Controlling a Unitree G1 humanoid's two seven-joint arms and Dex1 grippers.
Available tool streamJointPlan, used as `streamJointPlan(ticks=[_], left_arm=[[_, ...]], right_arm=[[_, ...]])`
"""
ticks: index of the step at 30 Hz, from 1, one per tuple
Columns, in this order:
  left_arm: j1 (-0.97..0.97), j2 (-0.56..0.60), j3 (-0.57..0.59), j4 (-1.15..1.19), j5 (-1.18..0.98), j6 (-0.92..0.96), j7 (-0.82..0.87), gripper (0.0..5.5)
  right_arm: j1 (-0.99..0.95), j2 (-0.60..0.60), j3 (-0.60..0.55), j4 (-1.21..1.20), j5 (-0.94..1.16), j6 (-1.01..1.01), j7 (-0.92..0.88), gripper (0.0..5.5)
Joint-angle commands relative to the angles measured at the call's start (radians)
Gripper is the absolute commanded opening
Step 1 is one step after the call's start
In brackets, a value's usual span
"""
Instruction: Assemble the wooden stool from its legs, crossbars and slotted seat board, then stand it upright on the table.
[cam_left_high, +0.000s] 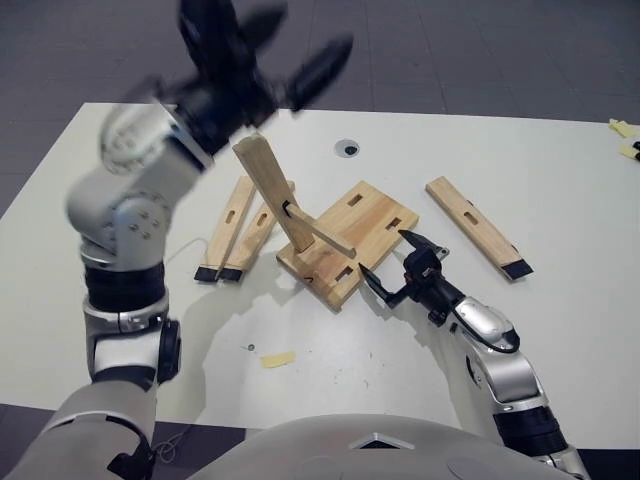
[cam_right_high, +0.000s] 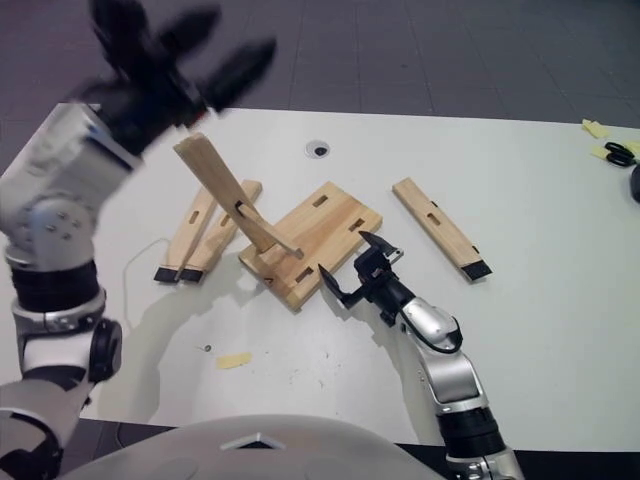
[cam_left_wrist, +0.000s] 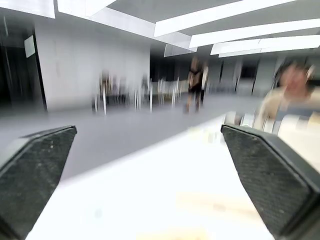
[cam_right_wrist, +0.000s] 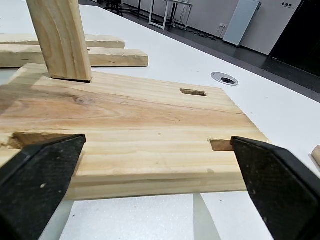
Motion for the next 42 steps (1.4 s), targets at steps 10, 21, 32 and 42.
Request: streamJointPlan(ticks=[10,21,32,42], left_arm=[[0.038,-0.169,0.038,0.026,-0.07,0.032,0.091,5.37],[-0.085,0.175,0.236,0.136,-0.024,0.153,0.257,5.37],[0.138,0.201,-0.132,0.374,0.395,0.045,0.029,5.37],[0.191,0.202,-0.171,0.447,0.531,0.061,-0.051,5.18]], right_arm=[[0.005,0.028,0.021,0.006,-0.011,-0.008,-0.015,5.4],[0.033,0.042,0.016,-0.006,-0.014,-0.008,-0.043,5.4],[0.032,0.052,0.025,0.013,-0.02,-0.025,-0.057,5.4],[0.032,0.055,0.009,0.025,-0.02,-0.042,-0.076,5.4]])
